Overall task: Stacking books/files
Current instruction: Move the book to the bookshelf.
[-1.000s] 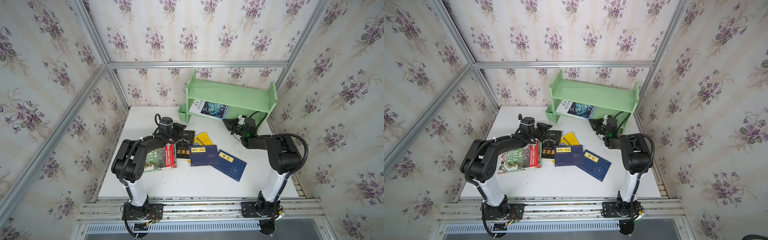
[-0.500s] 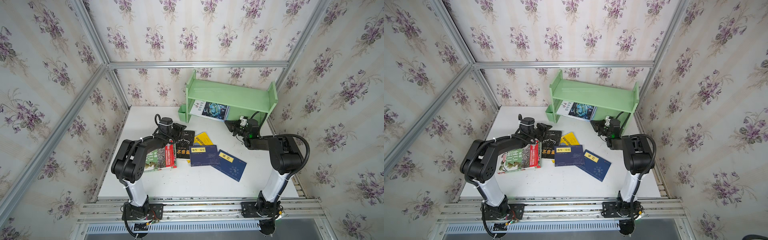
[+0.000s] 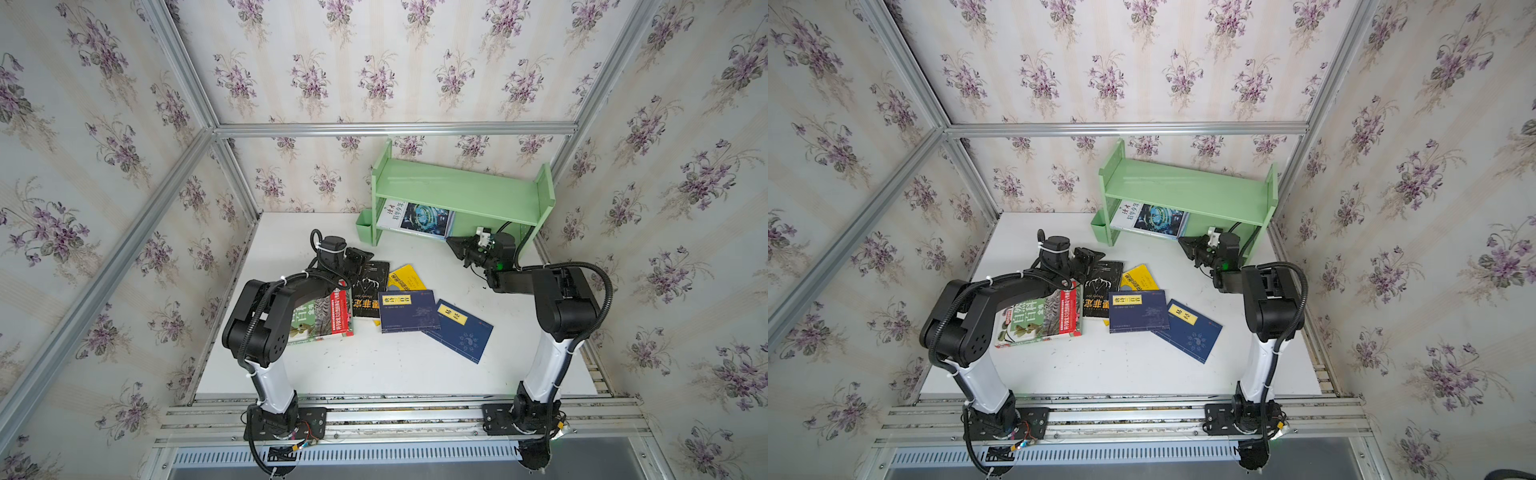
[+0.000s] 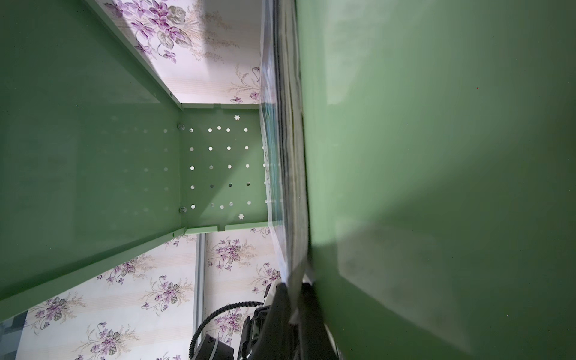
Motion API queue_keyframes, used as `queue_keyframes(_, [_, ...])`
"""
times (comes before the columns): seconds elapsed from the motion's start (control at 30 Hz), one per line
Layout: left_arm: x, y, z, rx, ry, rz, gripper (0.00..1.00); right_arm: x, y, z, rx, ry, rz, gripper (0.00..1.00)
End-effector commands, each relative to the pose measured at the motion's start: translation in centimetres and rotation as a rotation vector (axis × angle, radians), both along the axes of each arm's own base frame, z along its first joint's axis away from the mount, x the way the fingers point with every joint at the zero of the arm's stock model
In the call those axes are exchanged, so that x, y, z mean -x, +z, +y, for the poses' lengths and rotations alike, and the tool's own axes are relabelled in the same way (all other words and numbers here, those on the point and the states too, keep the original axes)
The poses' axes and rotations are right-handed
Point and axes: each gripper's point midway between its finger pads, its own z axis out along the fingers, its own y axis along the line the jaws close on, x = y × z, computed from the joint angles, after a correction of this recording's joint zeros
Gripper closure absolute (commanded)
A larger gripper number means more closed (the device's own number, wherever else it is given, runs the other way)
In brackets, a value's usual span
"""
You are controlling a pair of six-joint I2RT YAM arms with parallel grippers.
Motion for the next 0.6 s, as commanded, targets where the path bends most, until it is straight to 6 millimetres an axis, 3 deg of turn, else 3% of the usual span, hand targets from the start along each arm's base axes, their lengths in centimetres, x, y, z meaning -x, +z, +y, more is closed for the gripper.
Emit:
queue_keyframes(0.0, [-0.2, 0.8, 0.0, 0.013, 0.011, -0.023, 0.50, -0.2, 0.6, 0.3, -0.003, 0.019, -0.029, 1.00])
queue_keyframes(0.23, [0.1, 0.8, 0.2, 0.009, 0.016, -0.023, 0.50, -0.3, 0.3, -0.4, -0.008, -0.020, -0.021, 0.96])
queue_keyframes(0.37, [0.0, 0.9, 0.2, 0.010, 0.017, -0.025, 0.50, -0.1, 0.6, -0.9, -0.012, -0.052, -0.036, 0.88])
queue_keyframes(0.5, [0.1, 1.0, 0.1, 0.010, 0.013, -0.027, 0.50, 0.1, 0.4, -1.7, -0.020, -0.095, -0.039, 0.85])
queue_keyframes(0.57, [0.2, 1.0, 0.1, 0.009, 0.013, -0.027, 0.50, 0.0, 0.6, -1.7, -0.032, -0.095, -0.050, 0.77])
